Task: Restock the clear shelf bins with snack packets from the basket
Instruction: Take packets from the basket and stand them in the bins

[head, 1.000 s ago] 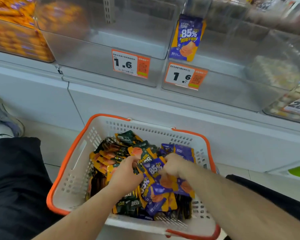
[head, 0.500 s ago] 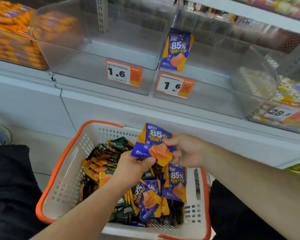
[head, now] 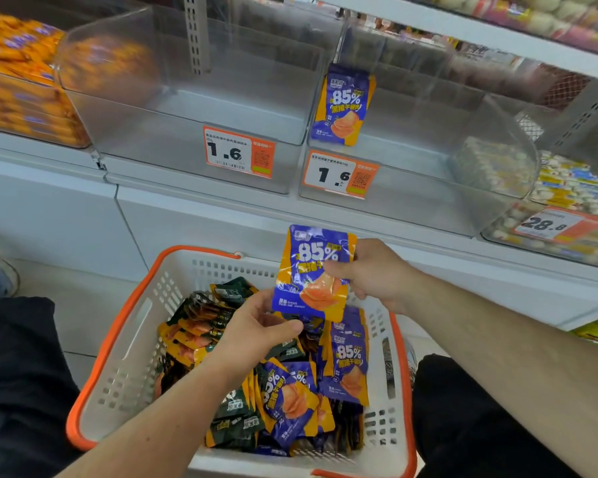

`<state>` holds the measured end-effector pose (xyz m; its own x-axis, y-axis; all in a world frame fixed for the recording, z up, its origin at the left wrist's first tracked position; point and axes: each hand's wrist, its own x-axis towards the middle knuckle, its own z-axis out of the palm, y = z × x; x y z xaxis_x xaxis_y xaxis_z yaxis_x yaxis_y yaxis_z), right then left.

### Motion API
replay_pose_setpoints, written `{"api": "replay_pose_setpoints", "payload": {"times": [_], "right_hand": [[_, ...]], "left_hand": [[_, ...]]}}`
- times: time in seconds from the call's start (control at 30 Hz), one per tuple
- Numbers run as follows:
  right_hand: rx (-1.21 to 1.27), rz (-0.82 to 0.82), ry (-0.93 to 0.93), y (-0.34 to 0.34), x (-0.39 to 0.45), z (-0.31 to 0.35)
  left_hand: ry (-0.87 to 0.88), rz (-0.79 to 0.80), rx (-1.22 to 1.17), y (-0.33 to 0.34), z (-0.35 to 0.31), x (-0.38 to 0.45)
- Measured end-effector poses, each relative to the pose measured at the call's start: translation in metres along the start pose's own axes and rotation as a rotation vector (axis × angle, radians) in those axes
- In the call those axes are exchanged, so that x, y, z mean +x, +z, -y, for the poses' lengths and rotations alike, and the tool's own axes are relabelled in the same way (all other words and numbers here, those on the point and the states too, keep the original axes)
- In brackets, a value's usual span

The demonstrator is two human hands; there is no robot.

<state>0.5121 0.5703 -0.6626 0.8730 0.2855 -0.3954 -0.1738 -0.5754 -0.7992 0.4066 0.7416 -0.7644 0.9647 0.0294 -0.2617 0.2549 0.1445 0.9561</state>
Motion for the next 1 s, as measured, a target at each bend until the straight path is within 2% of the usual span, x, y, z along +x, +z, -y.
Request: {"api": "replay_pose_setpoints", "payload": {"times": [0.2,0.27,0.4,0.5,0.63,0.73,0.8,0.93,1.0], "right_hand": [[-0.036,-0.054,-0.153,-0.011,-0.005,0.017],[-0.020,-0.076,-0.207,-0.021,-0.007,0.028],[0.150,-0.134,-0.270,-0.051,-0.008,0.058],[0.267,-0.156,-0.247,-0.078,-0.001,0.078],[0.343,-0.194,-0.081,-0.110,0.020,0.093],[0.417,-0.208,-0.039,-0.124,0.040,0.100],[0.460,-0.250,-0.010,-0.135,0.058,0.105],[0.401,-0.402,0.049,-0.152,0.102,0.114],[0.290,-0.426,0.035,-0.152,0.124,0.117]], "left_hand": [[0.059,-0.062,0.005,-0.003,-0.019,0.014],[0.161,-0.129,0.058,-0.002,-0.040,0.023],[0.507,-0.245,0.055,0.009,-0.106,0.048],[0.668,-0.266,0.149,0.022,-0.157,0.074],[0.734,-0.443,0.373,0.025,-0.206,0.122],[0.715,-0.484,0.560,0.024,-0.229,0.150],[0.644,-0.435,0.734,0.021,-0.237,0.164],[0.308,-0.295,0.996,0.018,-0.232,0.173],[0.267,-0.298,1.027,0.020,-0.230,0.174]]}}
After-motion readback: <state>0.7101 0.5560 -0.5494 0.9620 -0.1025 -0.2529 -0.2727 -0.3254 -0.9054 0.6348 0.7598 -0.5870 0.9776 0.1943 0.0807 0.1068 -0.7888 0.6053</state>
